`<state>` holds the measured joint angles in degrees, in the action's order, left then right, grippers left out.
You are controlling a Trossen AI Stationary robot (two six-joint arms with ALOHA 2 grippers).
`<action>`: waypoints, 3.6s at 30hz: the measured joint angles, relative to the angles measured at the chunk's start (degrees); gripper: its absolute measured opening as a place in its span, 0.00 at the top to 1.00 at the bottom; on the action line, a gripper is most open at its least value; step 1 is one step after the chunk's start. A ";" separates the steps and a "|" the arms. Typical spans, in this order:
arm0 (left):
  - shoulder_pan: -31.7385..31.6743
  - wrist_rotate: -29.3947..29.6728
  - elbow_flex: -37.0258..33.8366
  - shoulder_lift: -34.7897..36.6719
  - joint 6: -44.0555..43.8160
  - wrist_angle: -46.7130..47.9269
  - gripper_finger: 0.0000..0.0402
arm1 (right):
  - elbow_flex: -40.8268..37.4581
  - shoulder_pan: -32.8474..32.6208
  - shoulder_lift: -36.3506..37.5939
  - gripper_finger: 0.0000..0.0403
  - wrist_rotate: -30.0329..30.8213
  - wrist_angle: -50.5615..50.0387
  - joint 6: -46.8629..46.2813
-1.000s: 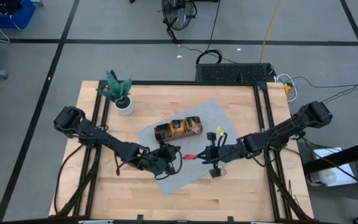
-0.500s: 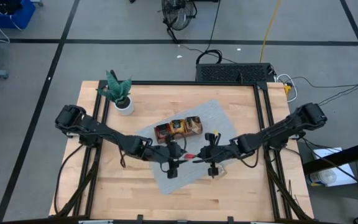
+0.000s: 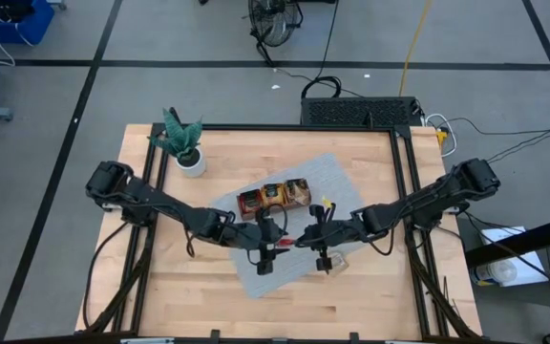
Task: Pick & Place Tea
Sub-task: Put the red tea into the left part of the wooden organizer
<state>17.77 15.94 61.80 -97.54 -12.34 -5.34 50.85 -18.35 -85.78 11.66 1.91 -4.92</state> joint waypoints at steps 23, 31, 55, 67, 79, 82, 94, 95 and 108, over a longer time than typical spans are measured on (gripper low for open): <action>-2.74 -3.80 0.00 0.00 3.50 0.91 0.94 | -0.02 0.00 -0.33 1.00 0.20 0.46 -0.10; 3.64 15.80 -0.42 4.87 5.15 11.52 0.99 | -0.17 -0.16 -0.25 0.99 0.07 -0.90 -0.37; 1.22 28.18 -43.82 13.27 14.88 -48.78 1.00 | -0.06 -0.13 -0.26 0.99 0.24 0.46 0.91; -2.28 26.90 -43.48 8.30 13.93 -51.46 1.00 | -0.06 -0.13 -0.26 0.99 0.26 2.30 2.03; -3.14 30.65 -39.89 0.05 19.82 -56.13 1.00 | -0.06 -0.13 -0.26 0.99 0.26 3.15 2.60; -2.90 32.45 -39.89 0.04 20.64 -56.44 1.00 | -0.06 -0.12 -0.26 0.99 0.26 3.08 2.60; -0.75 35.54 -39.87 0.07 22.17 -54.36 1.00 | -0.06 -0.12 -0.26 0.99 0.26 3.64 2.60; -0.75 35.53 -39.87 0.07 21.42 -53.38 1.00 | -0.06 -0.13 -0.26 0.99 0.25 3.83 2.60; -3.41 28.77 -39.89 0.07 16.98 -48.29 1.00 | -0.06 -0.12 -0.26 0.99 0.24 4.75 2.62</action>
<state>14.36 44.71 21.91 -97.47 4.64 -53.63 50.78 -18.47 -86.04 11.90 6.66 -2.31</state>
